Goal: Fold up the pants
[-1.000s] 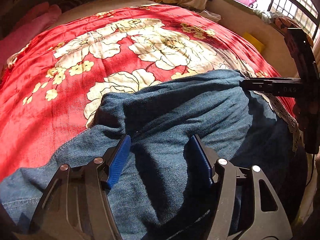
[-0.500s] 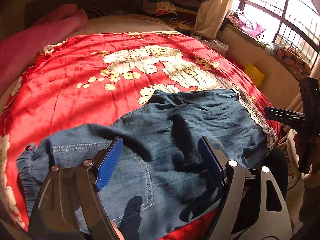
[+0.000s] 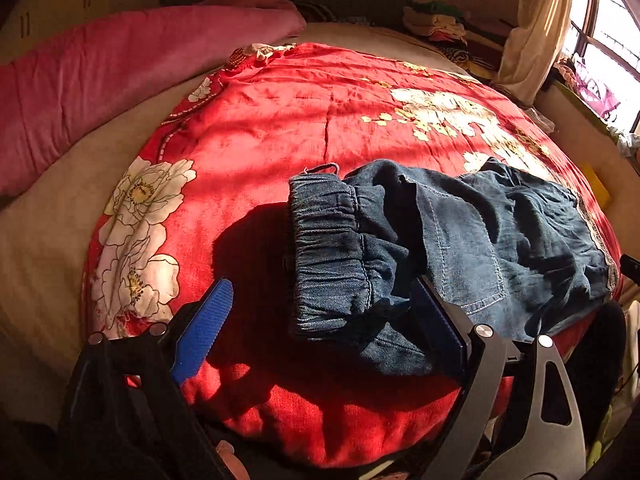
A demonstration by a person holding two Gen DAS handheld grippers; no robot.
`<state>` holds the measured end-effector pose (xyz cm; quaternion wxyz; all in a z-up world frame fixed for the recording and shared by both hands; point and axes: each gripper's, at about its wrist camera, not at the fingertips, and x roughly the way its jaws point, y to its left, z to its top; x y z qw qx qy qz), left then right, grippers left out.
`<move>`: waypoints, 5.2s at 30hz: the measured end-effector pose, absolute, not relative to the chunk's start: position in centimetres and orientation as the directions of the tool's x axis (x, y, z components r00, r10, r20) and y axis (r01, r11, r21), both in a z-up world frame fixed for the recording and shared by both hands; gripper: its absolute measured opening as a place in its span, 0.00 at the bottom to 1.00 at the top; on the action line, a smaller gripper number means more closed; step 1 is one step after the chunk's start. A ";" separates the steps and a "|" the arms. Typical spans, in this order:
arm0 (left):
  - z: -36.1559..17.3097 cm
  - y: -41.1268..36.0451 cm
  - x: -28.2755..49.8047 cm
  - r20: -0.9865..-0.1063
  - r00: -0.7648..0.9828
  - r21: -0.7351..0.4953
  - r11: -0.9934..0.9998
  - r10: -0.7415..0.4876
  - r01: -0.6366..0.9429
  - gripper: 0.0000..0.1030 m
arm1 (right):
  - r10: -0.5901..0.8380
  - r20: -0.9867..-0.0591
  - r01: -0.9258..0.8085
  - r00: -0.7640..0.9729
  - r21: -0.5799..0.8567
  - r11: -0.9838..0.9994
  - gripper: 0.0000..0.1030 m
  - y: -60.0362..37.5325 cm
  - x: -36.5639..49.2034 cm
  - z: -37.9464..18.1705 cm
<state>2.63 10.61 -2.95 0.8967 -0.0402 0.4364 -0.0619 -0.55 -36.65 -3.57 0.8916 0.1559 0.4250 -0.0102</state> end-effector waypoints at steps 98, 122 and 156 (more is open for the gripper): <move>-5.4 -32.9 18.4 -0.848 0.075 -0.222 0.480 -0.525 0.849 0.75 | 0.289 -0.760 0.242 0.582 0.502 0.830 0.45 -39.0 -1.7 -8.0; -0.1 -29.7 17.2 -0.761 0.063 -0.265 0.398 -0.646 0.878 0.12 | 0.304 -0.628 0.055 0.716 0.484 0.873 0.20 -34.8 -2.6 -0.7; -1.6 -0.4 17.0 -0.647 0.315 -0.417 0.668 -0.694 0.616 0.56 | 0.506 -0.793 -0.501 0.339 0.303 0.810 0.19 -5.2 3.7 -5.1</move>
